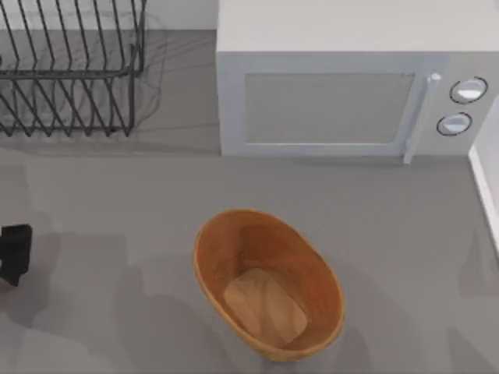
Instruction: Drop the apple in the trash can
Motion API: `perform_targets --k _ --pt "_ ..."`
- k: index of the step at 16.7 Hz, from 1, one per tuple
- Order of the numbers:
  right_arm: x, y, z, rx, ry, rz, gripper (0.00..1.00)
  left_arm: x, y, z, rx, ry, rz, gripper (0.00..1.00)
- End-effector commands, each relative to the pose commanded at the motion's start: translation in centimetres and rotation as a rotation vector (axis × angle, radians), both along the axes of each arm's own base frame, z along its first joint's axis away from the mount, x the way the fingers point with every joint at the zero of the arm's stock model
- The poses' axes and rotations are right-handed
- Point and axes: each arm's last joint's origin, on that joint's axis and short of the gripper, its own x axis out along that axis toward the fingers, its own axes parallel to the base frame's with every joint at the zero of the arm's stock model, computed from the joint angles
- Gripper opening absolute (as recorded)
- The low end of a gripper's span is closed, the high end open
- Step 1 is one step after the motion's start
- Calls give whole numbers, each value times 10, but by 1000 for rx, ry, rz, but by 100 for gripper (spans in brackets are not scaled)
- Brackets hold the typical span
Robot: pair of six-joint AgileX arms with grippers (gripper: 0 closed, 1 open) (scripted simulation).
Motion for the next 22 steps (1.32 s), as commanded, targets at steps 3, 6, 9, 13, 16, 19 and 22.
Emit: perform_targets --k 3,6,9,13,16,19,22 --pt "0 0 0 0 0 0 100 -1 0 -8 -1 5 0 100" --pt "0 0 0 0 0 0 100 -1 0 -8 -1 5 0 92" --pt "0 0 0 0 0 0 100 -1 0 -8 -1 5 0 70" --pt "0 0 0 0 0 0 100 -1 0 -8 -1 5 0 40" --pt "0 0 0 0 0 0 100 -1 0 -8 -1 5 0 17" --pt "0 0 0 0 0 0 100 -1 0 -8 -1 5 0 0" --pt "0 0 0 0 0 0 100 -1 0 -8 -1 5 0 0"
